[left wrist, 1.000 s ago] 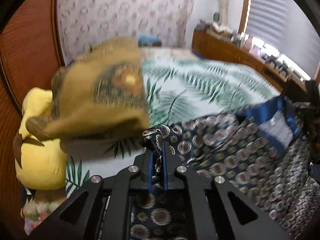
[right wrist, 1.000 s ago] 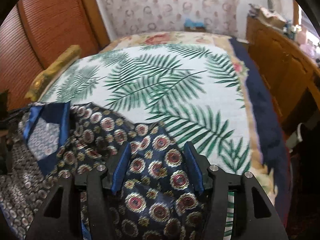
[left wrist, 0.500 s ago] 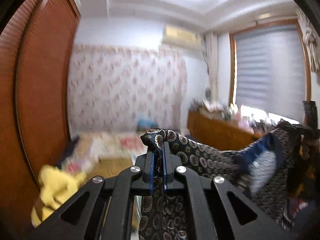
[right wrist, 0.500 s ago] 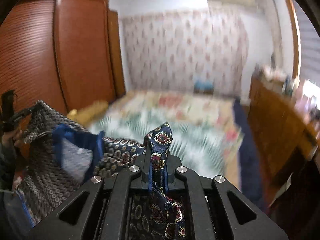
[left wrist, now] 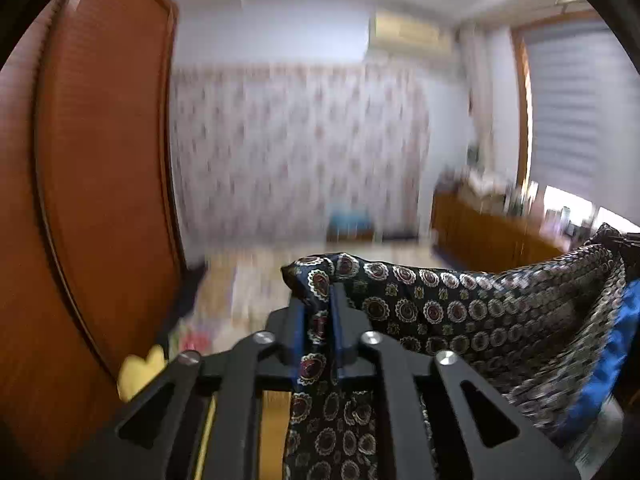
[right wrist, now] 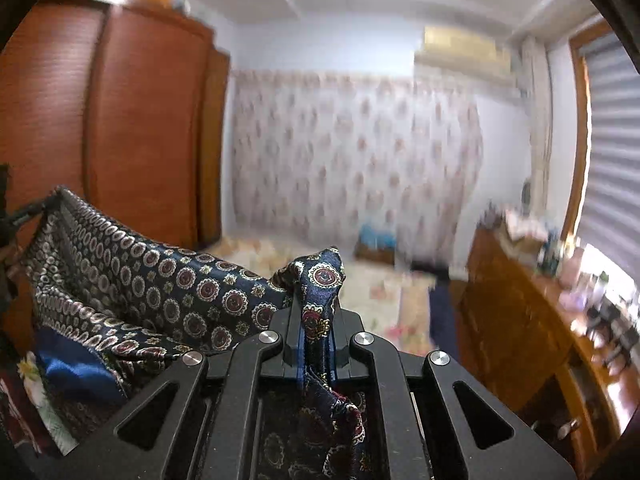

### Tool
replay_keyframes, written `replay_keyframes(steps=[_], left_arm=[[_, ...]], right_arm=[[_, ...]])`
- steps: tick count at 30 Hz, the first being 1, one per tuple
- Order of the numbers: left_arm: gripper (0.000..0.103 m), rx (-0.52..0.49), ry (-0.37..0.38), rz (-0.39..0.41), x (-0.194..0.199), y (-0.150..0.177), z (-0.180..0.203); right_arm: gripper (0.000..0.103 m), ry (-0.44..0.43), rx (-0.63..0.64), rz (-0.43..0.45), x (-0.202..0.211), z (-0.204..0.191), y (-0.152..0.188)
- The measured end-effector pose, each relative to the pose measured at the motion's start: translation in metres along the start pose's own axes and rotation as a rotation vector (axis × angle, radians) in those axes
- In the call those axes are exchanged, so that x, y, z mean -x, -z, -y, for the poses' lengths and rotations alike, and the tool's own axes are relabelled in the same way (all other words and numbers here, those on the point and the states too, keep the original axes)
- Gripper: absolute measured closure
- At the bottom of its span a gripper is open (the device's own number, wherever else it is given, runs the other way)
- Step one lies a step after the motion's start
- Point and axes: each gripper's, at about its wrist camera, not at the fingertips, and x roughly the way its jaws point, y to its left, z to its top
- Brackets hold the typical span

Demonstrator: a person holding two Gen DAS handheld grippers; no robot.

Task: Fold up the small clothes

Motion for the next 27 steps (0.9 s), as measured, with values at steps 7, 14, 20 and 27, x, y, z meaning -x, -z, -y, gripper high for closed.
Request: replay_keyframes(steps=[7,14,20,27], left_arm=[[0.075,0.03,-0.011,-0.241,-0.08,0.078,-0.017],[0.071,0.005,0.023,-0.263,-0.061,0.099,0.0],[0.071,-0.001,0.025,-0.288,-0.037,0.116,0.001],[0.071,0.006,0.016,-0.341,-0.044,0.141,0.0]], right_arm=[[0.063,0.087,-0.082,-0.322,-0.149,0.011,0.1],[0.058,0.057,-0.073,-0.403,-0.167,0.006,0.157],[0.055,0.036,-0.083,-0.422,-0.167,0.001,0.174],[0.055,0.031,-0.123,-0.467,-0.161,0.007,0.212]])
